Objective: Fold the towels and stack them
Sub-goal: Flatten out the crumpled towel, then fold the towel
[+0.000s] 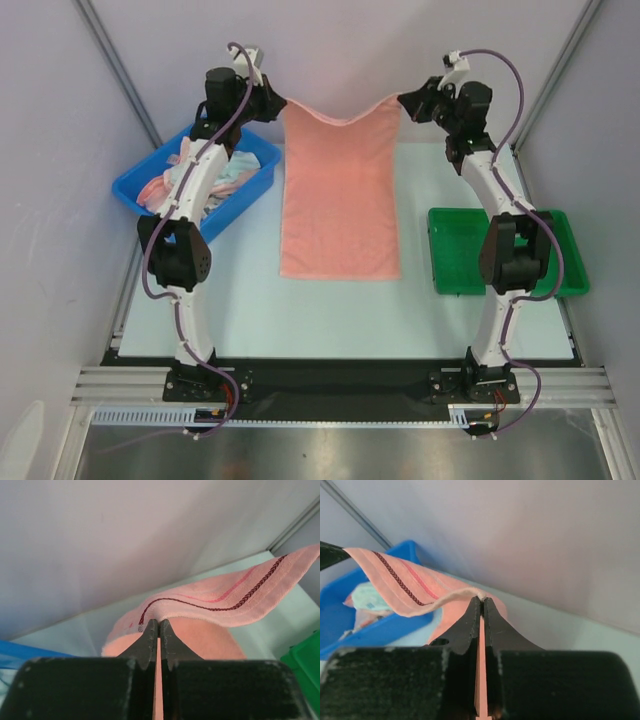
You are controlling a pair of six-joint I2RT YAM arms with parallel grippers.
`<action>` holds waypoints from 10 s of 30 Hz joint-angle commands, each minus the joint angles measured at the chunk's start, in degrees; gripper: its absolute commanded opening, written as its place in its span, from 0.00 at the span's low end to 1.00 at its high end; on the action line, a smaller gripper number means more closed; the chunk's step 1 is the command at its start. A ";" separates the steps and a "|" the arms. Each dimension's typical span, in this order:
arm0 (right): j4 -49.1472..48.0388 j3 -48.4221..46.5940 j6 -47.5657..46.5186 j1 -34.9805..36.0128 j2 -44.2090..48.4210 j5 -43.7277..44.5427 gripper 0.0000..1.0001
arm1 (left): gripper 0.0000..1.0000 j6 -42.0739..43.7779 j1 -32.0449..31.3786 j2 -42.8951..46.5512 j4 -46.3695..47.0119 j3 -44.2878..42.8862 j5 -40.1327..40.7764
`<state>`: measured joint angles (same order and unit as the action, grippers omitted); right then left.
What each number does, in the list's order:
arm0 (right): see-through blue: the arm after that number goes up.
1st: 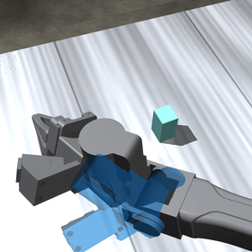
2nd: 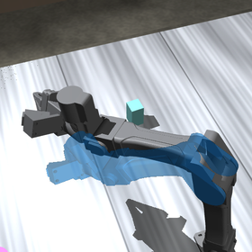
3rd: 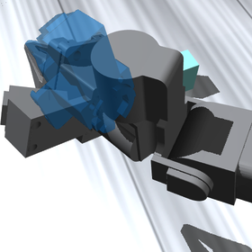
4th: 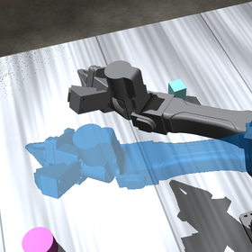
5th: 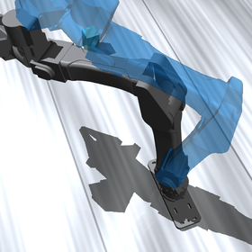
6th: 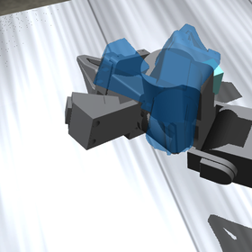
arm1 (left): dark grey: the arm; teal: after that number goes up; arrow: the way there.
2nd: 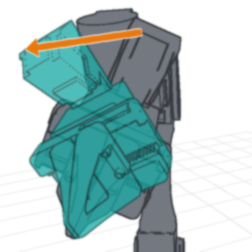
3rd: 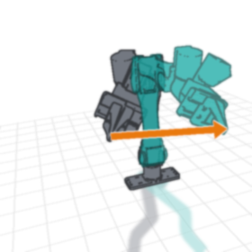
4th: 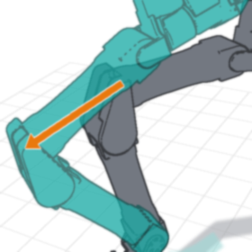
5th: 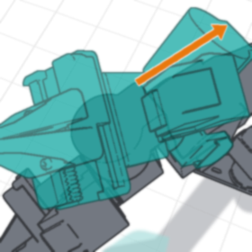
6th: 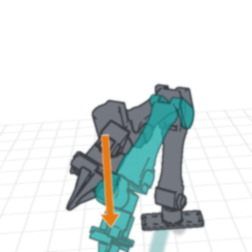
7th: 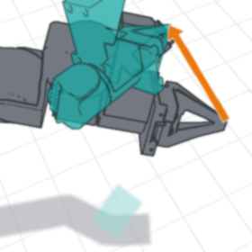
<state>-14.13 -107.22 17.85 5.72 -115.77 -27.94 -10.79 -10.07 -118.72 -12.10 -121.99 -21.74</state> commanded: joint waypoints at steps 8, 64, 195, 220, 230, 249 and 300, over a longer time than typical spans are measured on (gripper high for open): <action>0.68 21.59 -5.98 -0.18 12.04 2.89 0.00 | 0.00 7.79 -0.39 14.55 0.05 23.18 -4.46; 20.98 69.95 0.70 11.51 41.84 18.28 0.06 | 0.01 0.86 -13.93 33.73 -16.37 66.44 15.32; 29.43 67.32 6.76 14.59 32.97 19.33 0.33 | 0.48 -16.99 -11.64 29.16 -12.69 72.95 10.40; 26.61 70.66 8.61 13.44 33.15 16.17 0.26 | 0.15 -18.92 -11.56 25.55 -8.20 77.17 9.61; 35.99 62.32 8.26 13.09 42.36 18.26 0.00 | 0.00 -20.41 -11.56 33.71 -16.71 67.09 6.70; 40.86 30.06 10.55 10.63 48.99 20.29 0.00 | 0.01 -28.23 -10.24 32.78 -35.02 20.14 -3.82; 48.95 59.51 12.75 17.75 49.95 26.72 0.41 | 0.68 -16.03 -11.56 36.72 -26.05 67.00 7.33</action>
<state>37.41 -41.25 33.89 23.66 -64.45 -2.22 -29.54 -21.47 -83.11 -37.52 -46.87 -16.84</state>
